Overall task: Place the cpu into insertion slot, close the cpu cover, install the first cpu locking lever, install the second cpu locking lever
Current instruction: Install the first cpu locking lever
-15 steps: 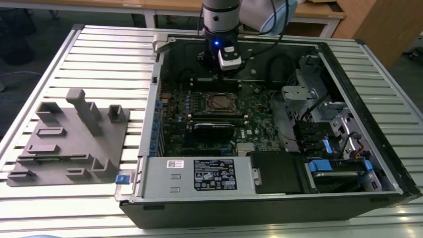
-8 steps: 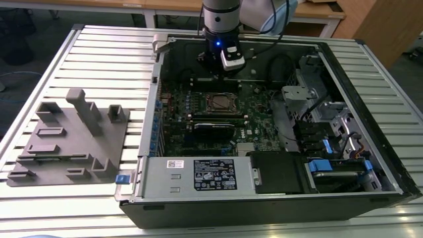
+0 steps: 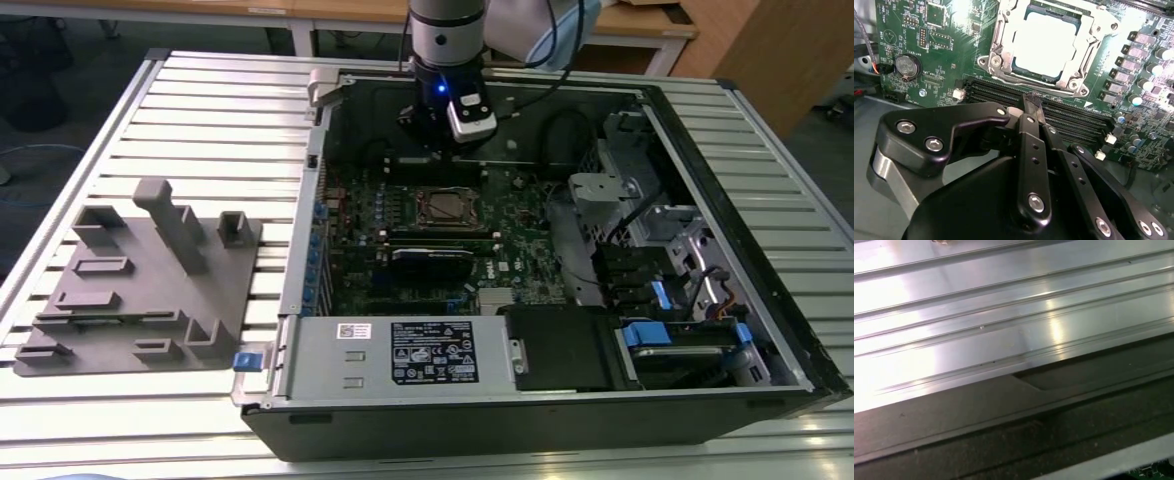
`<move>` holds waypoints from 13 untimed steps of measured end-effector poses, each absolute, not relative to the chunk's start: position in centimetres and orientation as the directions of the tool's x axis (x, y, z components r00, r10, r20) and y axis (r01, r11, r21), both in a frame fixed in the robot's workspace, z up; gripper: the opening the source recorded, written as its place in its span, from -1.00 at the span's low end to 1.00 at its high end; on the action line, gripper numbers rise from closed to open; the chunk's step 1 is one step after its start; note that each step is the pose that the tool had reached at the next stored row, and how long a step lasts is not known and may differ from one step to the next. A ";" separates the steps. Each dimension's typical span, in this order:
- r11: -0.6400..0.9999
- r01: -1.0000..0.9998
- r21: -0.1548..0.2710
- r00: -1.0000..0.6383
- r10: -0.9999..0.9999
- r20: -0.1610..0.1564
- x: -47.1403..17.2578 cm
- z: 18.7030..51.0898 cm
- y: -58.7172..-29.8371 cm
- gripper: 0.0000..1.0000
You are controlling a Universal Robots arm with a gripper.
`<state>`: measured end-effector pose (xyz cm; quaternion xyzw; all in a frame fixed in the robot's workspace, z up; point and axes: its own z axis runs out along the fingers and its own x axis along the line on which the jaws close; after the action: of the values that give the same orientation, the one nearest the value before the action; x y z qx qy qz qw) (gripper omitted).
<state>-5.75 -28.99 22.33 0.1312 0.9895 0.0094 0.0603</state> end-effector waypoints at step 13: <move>0.965 0.259 0.034 -0.958 0.261 -0.117 -5.8 22.3 -30.1 -0.79</move>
<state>-5.75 -30.10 22.31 0.1313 0.9895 0.0094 0.0603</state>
